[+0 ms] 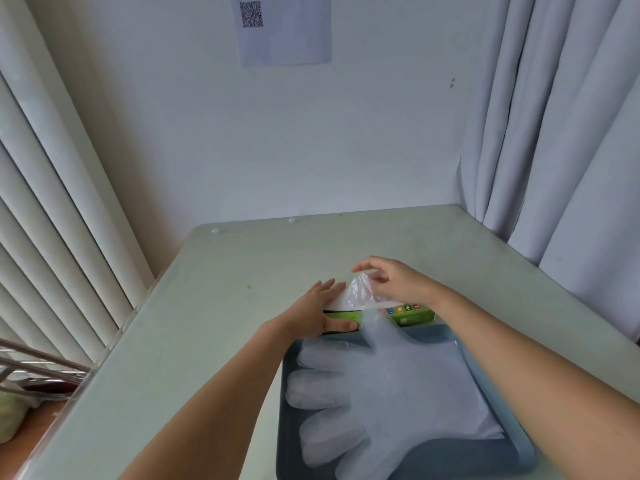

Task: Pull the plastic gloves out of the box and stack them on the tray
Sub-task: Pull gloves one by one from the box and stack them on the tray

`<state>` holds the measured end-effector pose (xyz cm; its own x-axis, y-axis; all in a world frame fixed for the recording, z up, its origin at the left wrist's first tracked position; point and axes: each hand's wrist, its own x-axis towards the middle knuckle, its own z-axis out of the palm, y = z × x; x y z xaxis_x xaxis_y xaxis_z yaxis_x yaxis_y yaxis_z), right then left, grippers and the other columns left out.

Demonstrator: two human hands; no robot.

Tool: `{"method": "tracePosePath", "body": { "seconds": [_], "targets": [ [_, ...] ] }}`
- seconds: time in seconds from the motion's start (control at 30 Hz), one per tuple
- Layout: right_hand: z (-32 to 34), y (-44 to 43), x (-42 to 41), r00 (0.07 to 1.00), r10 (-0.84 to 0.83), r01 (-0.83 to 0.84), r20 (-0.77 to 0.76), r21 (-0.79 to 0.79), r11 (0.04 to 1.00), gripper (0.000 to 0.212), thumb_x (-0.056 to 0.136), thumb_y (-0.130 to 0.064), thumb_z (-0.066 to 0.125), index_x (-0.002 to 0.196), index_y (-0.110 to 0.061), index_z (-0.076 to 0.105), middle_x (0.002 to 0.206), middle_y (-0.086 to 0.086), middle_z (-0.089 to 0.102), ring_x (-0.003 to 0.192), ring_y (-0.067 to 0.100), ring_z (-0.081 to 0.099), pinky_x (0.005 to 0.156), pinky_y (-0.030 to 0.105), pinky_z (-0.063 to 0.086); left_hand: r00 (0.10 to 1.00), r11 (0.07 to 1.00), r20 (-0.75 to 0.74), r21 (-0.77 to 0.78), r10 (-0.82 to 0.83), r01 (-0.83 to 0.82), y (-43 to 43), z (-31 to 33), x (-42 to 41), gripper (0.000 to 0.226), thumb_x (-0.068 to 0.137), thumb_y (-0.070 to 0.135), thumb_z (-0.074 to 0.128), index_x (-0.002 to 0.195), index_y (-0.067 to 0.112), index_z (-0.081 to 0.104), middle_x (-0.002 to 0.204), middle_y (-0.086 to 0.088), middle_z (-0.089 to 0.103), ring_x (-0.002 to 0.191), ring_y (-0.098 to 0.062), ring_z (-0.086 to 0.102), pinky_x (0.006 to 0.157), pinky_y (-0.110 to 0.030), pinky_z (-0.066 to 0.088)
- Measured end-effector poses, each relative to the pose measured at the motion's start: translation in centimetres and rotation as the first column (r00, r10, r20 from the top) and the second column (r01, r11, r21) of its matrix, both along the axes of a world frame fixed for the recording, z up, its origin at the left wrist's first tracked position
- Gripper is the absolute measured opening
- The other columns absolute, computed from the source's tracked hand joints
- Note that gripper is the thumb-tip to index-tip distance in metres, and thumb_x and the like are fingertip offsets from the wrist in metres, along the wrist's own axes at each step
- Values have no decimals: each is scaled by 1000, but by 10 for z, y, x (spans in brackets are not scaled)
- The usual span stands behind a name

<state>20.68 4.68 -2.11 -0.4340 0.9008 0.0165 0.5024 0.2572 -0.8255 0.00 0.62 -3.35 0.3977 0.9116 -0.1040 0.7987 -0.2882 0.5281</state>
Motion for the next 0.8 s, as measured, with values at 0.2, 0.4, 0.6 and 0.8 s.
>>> {"method": "tracePosePath", "body": {
  "seconds": [0.2, 0.4, 0.6, 0.8],
  "targets": [
    [7, -10, -10, 994, -102, 85, 41, 300, 950, 11, 88, -9, 64, 88, -7, 74, 82, -13, 66, 79, -4, 59, 75, 12, 41, 1000, 1000, 4, 8, -4, 4, 0, 1, 0, 88, 84, 49, 65, 153, 24, 16, 161, 3, 8, 148, -17, 1, 117, -34, 8],
    [24, -9, -13, 925, -273, 338, -263, 248, 908, 14, 89, -11, 64, 78, -12, 72, 79, -7, 70, 72, -11, 59, 71, 4, 40, 999, 1000, 38, 12, -16, 15, 2, -2, -2, 86, 80, 55, 68, 150, 27, 27, 158, 7, 16, 147, -20, 7, 119, -40, 14],
    [38, -8, -5, 700, -440, 592, -562, 112, 798, 26, 91, -19, 61, 73, -1, 67, 68, 4, 57, 68, 13, 47, 67, 27, 39, 1000, 1000, 15, 4, 6, -6, -1, 0, -1, 90, 82, 51, 67, 152, 26, 17, 160, 6, 9, 148, -15, 0, 117, -33, 7],
    [83, -20, 10, 585, -376, 565, -719, 28, 825, 21, 86, -17, 65, 72, -2, 66, 75, 5, 60, 73, 12, 53, 70, 22, 43, 999, 999, -38, -47, 24, -26, -1, 7, 0, 91, 81, 53, 67, 152, 30, 17, 160, 6, 8, 148, -16, 3, 118, -35, 9]
  ]
}}
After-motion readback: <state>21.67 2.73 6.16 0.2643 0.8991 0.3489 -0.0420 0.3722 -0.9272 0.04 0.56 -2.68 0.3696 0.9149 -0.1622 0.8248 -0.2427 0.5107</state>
